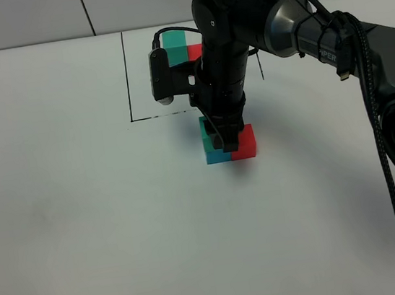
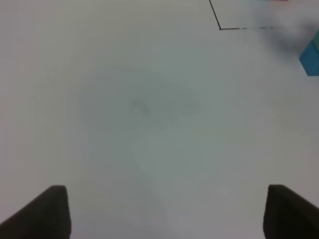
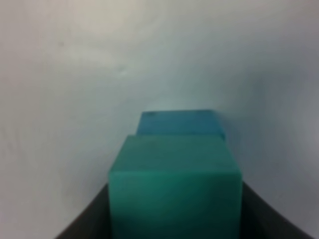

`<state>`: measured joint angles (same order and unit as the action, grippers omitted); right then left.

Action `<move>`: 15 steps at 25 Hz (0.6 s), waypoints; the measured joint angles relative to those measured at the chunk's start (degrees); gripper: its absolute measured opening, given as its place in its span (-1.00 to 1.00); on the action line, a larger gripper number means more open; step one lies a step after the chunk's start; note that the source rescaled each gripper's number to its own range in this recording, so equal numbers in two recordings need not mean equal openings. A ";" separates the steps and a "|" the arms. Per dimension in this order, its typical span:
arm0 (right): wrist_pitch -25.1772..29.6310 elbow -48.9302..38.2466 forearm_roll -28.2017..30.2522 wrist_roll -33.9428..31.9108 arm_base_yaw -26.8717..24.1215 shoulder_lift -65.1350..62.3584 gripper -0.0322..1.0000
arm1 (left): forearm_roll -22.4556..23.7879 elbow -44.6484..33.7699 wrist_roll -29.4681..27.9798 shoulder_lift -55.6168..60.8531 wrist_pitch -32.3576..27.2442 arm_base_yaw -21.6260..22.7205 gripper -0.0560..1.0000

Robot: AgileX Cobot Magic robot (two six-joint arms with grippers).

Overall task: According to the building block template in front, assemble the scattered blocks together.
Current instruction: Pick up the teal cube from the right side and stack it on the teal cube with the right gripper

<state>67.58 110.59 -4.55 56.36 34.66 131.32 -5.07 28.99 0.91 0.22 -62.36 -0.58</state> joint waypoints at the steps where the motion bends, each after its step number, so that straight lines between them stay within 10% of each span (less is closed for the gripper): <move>1: -0.12 0.00 0.00 0.01 0.00 0.00 -0.91 | 0.00 0.00 0.00 0.00 0.00 0.00 0.55; 15: -0.59 0.00 -0.11 -0.50 0.00 0.73 -0.91 | 0.00 0.00 0.00 0.00 0.00 0.00 0.55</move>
<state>66.99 110.59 -4.67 55.86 34.66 132.05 -5.07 28.99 0.91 0.22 -62.36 -0.58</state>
